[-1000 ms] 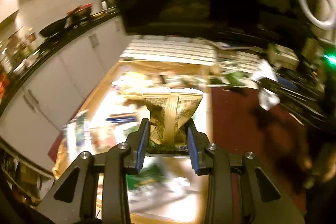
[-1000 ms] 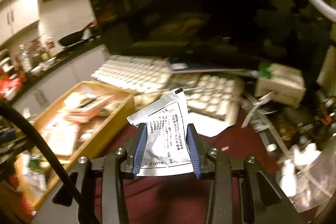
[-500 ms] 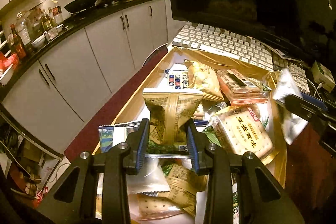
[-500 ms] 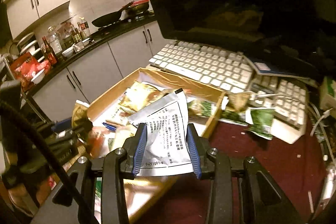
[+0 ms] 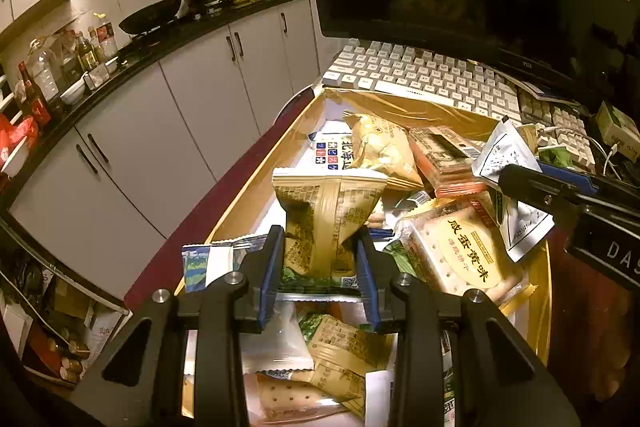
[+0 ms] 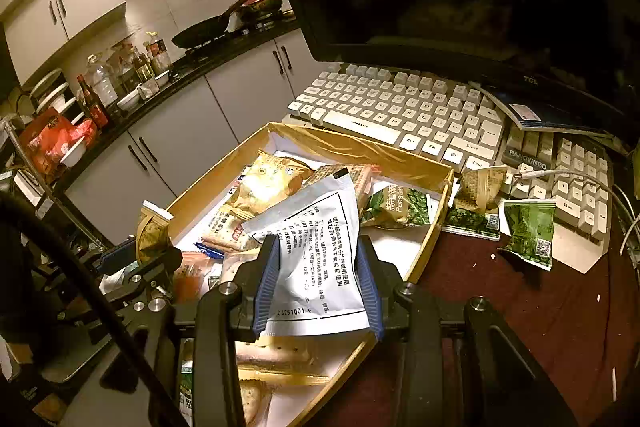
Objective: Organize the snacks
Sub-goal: 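Carry the tan bag and the white sachet over the tray with both tools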
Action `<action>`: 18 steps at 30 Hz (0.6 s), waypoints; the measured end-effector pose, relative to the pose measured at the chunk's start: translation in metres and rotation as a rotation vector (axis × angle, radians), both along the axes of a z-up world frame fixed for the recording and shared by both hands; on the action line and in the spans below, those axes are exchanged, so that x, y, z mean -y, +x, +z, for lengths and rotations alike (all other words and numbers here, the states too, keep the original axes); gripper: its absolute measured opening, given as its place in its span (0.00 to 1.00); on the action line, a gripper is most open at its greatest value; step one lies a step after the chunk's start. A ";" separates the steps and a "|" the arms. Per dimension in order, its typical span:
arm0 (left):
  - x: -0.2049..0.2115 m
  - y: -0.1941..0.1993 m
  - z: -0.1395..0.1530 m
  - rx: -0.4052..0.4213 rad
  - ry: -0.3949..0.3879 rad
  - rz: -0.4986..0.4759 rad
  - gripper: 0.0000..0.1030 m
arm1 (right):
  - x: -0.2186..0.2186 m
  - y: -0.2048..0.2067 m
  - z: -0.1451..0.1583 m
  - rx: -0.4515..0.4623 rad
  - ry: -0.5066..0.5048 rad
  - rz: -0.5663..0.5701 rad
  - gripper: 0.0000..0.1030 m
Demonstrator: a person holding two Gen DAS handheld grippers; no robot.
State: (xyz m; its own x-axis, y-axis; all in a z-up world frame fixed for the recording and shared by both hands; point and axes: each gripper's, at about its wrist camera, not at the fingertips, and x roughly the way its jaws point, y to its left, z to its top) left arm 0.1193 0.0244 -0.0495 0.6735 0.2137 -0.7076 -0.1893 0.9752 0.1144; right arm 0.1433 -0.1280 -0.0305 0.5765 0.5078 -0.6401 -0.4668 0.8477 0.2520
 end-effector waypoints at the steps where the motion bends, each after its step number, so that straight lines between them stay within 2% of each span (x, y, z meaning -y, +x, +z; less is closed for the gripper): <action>1: 0.000 0.000 0.000 -0.001 0.000 0.001 0.36 | -0.001 0.001 0.000 -0.001 0.000 0.002 0.38; 15: 0.002 0.007 -0.005 -0.026 0.062 0.018 0.37 | -0.015 0.007 -0.001 0.001 -0.022 0.001 0.40; 18: 0.001 0.008 -0.007 -0.031 0.072 0.028 0.50 | -0.015 0.006 -0.001 0.000 -0.020 0.008 0.41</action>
State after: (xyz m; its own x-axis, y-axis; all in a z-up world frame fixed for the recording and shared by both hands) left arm 0.1277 0.0234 -0.0564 0.6450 0.2832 -0.7098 -0.2112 0.9587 0.1906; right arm 0.1490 -0.1128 -0.0317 0.5722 0.4996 -0.6504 -0.4737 0.8487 0.2352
